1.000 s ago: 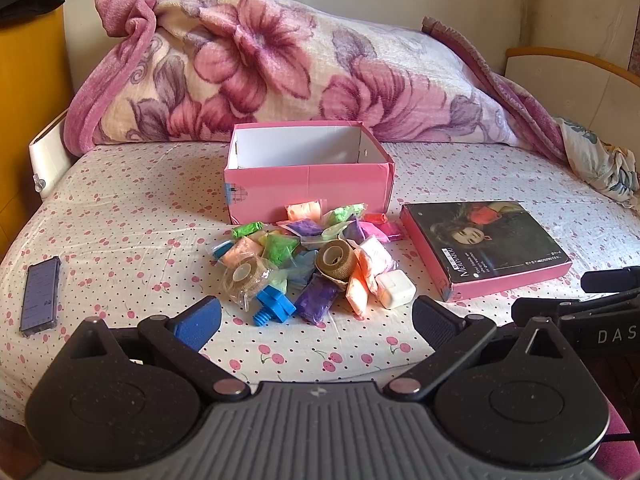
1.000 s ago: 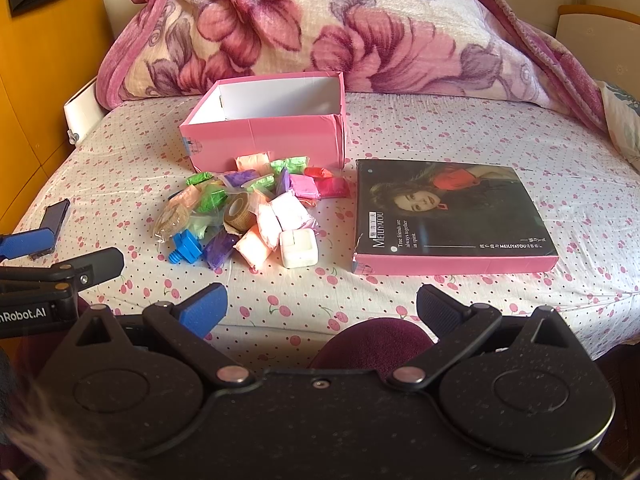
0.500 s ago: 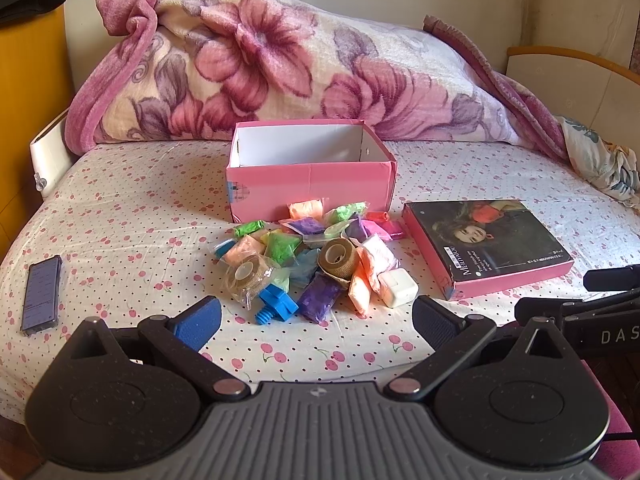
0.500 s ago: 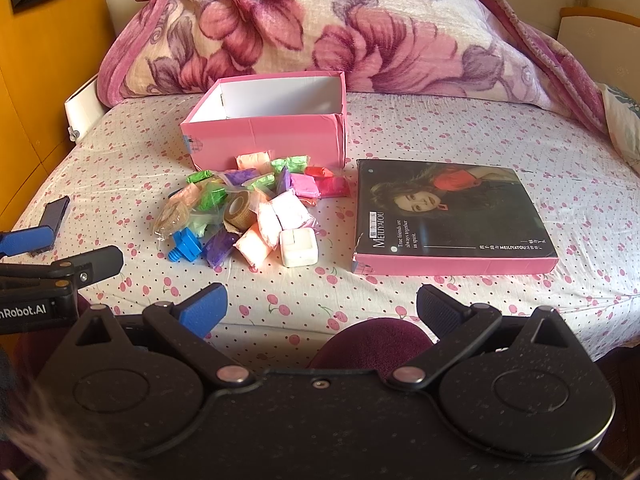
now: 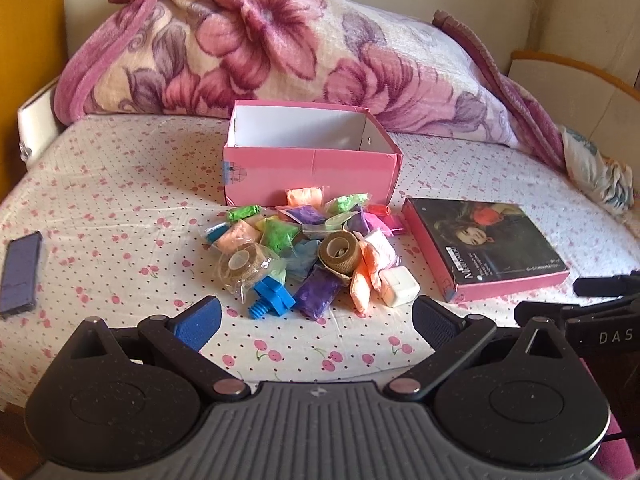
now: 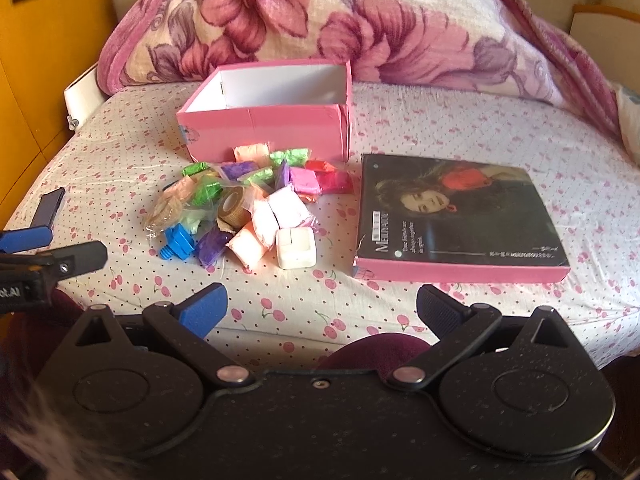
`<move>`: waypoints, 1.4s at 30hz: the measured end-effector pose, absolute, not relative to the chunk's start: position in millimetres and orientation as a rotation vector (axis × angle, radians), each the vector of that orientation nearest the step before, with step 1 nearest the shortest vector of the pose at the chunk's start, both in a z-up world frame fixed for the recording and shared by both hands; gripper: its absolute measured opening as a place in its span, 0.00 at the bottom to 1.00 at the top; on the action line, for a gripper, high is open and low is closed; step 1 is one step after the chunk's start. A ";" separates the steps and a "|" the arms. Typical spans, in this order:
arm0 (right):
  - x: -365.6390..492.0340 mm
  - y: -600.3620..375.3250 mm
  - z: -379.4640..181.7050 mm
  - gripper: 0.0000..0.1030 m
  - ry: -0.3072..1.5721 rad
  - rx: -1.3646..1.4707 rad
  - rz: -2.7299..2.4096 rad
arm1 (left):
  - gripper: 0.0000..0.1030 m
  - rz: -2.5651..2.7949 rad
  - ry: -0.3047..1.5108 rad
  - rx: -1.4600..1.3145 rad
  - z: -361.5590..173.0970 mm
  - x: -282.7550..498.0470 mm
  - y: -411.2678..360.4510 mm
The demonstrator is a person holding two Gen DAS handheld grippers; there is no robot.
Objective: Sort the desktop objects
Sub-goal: 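Grasp the clear-wrapped tape roll with the left tool while the right tool grips an orange bag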
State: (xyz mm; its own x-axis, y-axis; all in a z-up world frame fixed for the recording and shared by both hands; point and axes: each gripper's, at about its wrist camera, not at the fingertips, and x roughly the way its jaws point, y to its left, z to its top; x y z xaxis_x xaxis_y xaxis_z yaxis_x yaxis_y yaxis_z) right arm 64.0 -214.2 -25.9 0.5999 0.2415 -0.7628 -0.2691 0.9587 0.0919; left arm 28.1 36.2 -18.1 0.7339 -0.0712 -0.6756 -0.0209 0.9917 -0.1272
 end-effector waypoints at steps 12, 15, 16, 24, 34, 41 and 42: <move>116.8 -194.0 -46.1 0.99 0.858 -0.010 0.409 | 0.99 -0.026 0.717 -0.157 -36.1 79.5 67.5; 133.7 -184.0 -59.0 0.99 0.895 -0.056 0.453 | 0.99 -0.032 0.747 -0.229 -43.8 93.5 79.9; 137.0 -182.7 -61.6 0.99 0.902 -0.060 0.469 | 0.99 -0.032 0.752 -0.249 -47.2 96.3 83.2; 150.2 -171.9 -75.0 0.99 0.850 -0.060 0.524 | 0.99 -0.016 0.771 -0.269 -72.6 108.9 91.2; 160.8 -144.3 -100.1 0.98 0.796 -0.149 0.584 | 0.97 -0.031 0.783 -0.249 -97.9 117.5 103.0; 162.2 -140.9 -114.1 0.97 0.744 -0.130 0.611 | 0.92 -0.035 0.798 -0.264 -114.4 136.7 110.8; 161.7 -140.4 -114.3 0.97 0.733 -0.135 0.612 | 0.92 -0.032 0.802 -0.273 -116.8 140.2 111.9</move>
State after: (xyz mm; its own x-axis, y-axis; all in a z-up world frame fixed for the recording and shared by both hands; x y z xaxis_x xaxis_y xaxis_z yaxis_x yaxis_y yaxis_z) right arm 161.7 -140.4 -114.2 0.5783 0.4759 -0.6627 -0.5673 0.8183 0.0926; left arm 140.2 111.9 -116.8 0.6964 -0.1314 -0.7056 -0.0745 0.9645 -0.2532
